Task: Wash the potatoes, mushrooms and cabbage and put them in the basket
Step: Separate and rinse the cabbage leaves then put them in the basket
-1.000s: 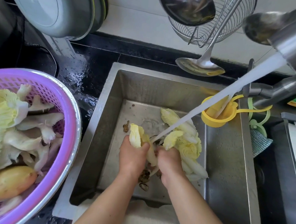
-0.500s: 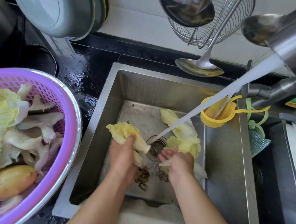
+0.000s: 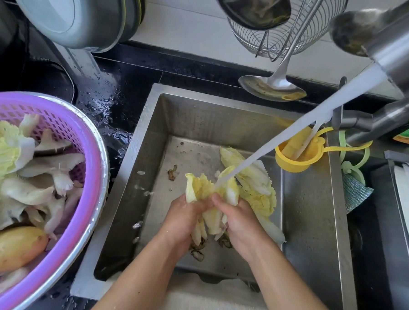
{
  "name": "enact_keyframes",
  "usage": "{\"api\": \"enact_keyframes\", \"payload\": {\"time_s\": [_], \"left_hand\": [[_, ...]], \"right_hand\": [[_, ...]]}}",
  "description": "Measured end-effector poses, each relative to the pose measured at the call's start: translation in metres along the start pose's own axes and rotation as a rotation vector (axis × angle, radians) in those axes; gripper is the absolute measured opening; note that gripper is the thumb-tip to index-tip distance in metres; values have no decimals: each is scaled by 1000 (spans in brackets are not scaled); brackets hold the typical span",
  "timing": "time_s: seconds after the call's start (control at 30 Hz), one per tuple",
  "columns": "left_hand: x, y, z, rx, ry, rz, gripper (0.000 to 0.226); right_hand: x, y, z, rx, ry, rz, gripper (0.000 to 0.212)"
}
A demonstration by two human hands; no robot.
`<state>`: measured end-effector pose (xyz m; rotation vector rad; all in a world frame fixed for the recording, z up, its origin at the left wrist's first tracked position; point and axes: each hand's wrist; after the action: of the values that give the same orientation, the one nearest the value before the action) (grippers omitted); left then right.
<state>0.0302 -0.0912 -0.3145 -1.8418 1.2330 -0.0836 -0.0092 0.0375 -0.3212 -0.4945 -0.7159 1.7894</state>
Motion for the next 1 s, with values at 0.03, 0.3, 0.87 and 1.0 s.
{"api": "enact_keyframes", "payload": {"time_s": [0.03,0.3,0.87,1.0], "left_hand": [[2,2,0,9,-25,-14,26],[9,10,2,117,-349,-143,31],[-2,3,1,-26,-204,-147,21],[-1,3,1,-25,-110,-69,26]], "right_hand": [[0,0,0,-11,86,-18,34],[1,5,10,-192,745,-227,18],[12,-1,8,-15,-182,-78,11],[4,-6,13,-12,-272,92,24]]}}
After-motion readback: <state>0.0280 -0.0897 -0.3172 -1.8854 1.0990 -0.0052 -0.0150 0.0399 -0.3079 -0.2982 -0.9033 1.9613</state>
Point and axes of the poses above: each hand's wrist, its own y-axis towards the middle knuckle, its own x-axis out of the back of the hand, z = x × y, and after that the axes turned 12 degrees about -y, right-handed
